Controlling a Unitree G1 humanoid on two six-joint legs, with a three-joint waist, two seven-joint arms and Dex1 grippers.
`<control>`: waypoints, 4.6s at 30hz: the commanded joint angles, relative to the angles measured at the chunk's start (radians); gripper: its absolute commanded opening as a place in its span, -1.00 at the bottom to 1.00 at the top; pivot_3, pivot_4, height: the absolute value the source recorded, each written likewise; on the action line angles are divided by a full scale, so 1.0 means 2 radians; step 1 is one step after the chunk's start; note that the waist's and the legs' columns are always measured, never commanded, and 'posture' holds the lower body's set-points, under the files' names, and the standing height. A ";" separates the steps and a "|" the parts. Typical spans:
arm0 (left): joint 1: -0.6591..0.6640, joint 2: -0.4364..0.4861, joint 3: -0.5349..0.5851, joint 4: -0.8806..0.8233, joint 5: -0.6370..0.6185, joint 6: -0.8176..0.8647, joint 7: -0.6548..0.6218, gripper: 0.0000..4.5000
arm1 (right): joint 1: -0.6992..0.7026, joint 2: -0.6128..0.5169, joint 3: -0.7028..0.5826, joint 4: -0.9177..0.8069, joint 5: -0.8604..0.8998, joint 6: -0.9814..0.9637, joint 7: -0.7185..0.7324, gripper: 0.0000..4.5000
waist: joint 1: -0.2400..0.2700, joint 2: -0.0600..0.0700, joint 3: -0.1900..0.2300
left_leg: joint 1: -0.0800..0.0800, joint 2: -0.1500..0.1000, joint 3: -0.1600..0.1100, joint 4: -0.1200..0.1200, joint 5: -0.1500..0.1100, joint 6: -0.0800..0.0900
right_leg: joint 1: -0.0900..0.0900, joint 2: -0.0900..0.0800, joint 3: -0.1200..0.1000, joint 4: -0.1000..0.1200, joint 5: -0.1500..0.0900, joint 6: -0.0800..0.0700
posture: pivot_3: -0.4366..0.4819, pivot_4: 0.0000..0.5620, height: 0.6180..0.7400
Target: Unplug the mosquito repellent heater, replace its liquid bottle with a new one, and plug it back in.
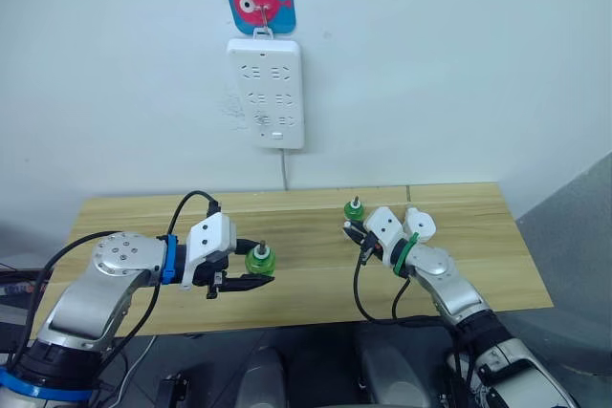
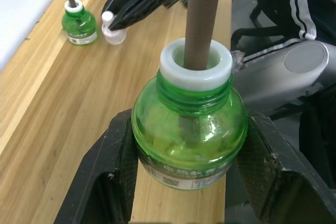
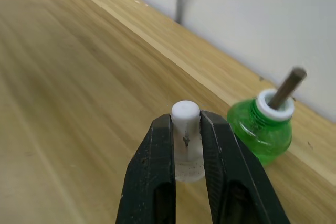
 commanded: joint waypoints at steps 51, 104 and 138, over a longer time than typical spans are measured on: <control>-0.186 -0.106 -0.069 0.069 -0.021 -0.037 -0.068 0.00 | -0.093 -0.093 0.007 -0.450 0.210 0.401 0.163 -0.64 | -0.027 0.001 -0.001 | -0.001 0.000 -0.002 0.001 0.000 0.000 | 0.000 0.000 -0.002 0.000 0.000 0.000 | -0.42 -0.47 0.75; -0.204 -0.276 0.137 0.036 -0.704 0.343 0.522 1.00 | -0.068 0.078 -0.233 -0.418 0.809 0.481 -0.310 -0.64 | -0.024 0.001 -0.001 | -0.001 0.000 -0.002 0.002 0.001 -0.001 | 0.000 -0.001 -0.002 0.001 0.000 0.000 | -0.41 -0.42 0.75; -0.155 -0.203 0.121 0.030 -0.651 0.342 0.463 0.01 | -0.011 -0.153 -0.166 -0.425 0.615 0.482 -0.296 1.00 | -0.022 0.001 -0.001 | -0.001 -0.001 -0.001 0.001 0.000 0.000 | 0.000 0.000 -0.001 0.000 0.000 0.000 | -0.42 -0.36 0.75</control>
